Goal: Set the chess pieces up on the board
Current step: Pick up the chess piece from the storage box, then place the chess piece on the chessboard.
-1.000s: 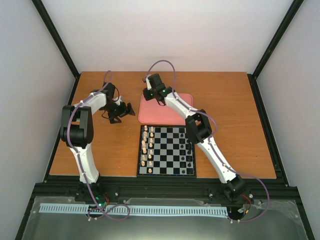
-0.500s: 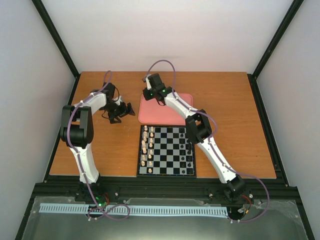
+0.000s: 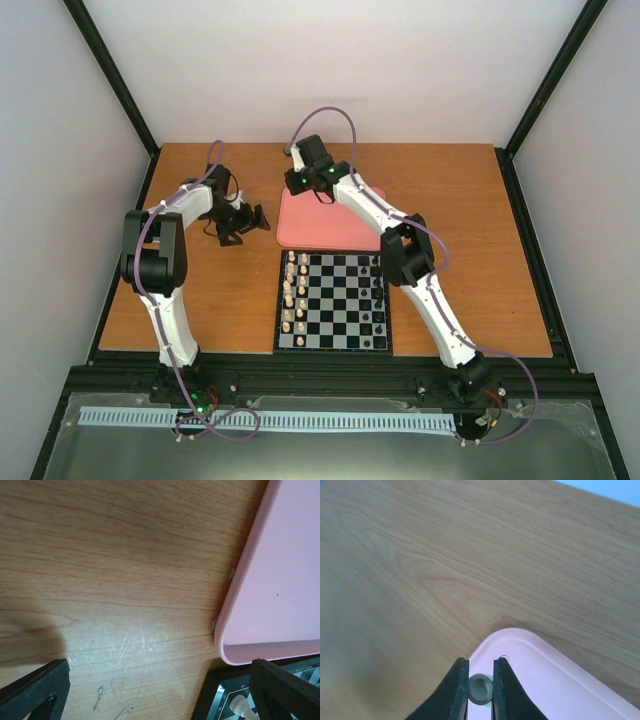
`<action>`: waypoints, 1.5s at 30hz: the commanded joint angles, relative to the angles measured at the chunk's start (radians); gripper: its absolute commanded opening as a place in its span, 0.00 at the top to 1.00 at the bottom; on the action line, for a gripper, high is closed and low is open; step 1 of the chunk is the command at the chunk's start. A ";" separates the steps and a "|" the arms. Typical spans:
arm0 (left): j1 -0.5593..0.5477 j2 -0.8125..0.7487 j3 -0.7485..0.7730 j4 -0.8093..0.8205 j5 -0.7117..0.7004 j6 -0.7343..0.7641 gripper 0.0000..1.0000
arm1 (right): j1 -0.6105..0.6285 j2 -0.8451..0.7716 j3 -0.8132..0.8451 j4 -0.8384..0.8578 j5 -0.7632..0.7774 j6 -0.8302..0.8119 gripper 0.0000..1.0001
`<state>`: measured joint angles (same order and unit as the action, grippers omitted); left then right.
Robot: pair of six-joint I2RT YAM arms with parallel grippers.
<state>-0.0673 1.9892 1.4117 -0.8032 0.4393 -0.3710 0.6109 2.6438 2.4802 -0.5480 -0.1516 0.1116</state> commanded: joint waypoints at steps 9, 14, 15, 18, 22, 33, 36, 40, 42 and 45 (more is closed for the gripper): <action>0.004 0.025 0.054 -0.012 -0.013 0.013 0.00 | 0.144 -0.508 -0.581 0.038 -0.019 -0.024 0.97; 0.004 0.038 0.073 -0.022 -0.008 0.011 0.00 | 0.202 -0.772 -0.876 0.075 0.047 0.000 0.97; 0.006 0.038 0.075 -0.021 -0.006 0.009 0.00 | 0.216 -0.815 -0.926 0.079 0.062 0.005 0.97; 0.004 0.032 0.075 -0.018 0.006 0.004 0.00 | 0.281 -0.920 -1.037 0.079 0.119 0.024 0.97; 0.003 0.009 0.054 -0.006 0.010 0.000 0.00 | 0.393 -0.994 -1.124 0.076 0.177 0.050 0.97; 0.004 -0.029 0.034 0.002 -0.024 0.008 0.00 | 0.639 -1.034 -1.286 0.184 0.275 0.056 0.97; 0.003 -0.030 0.045 -0.008 -0.041 0.017 0.00 | 0.656 -1.060 -1.355 0.243 0.259 0.071 0.97; 0.003 -0.034 0.049 -0.016 -0.059 0.023 0.00 | 0.689 -1.062 -1.424 0.297 0.244 0.086 0.97; 0.003 -0.038 0.043 -0.015 -0.062 0.023 0.00 | 0.695 -1.055 -1.445 0.332 0.230 0.102 0.97; 0.002 -0.054 0.030 -0.004 -0.061 0.022 0.00 | 0.712 -1.046 -1.464 0.379 0.231 0.118 0.97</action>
<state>-0.0673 1.9903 1.4422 -0.8093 0.3885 -0.3695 1.2964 1.6108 1.0386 -0.2855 0.0715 0.1925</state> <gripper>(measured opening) 0.999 0.103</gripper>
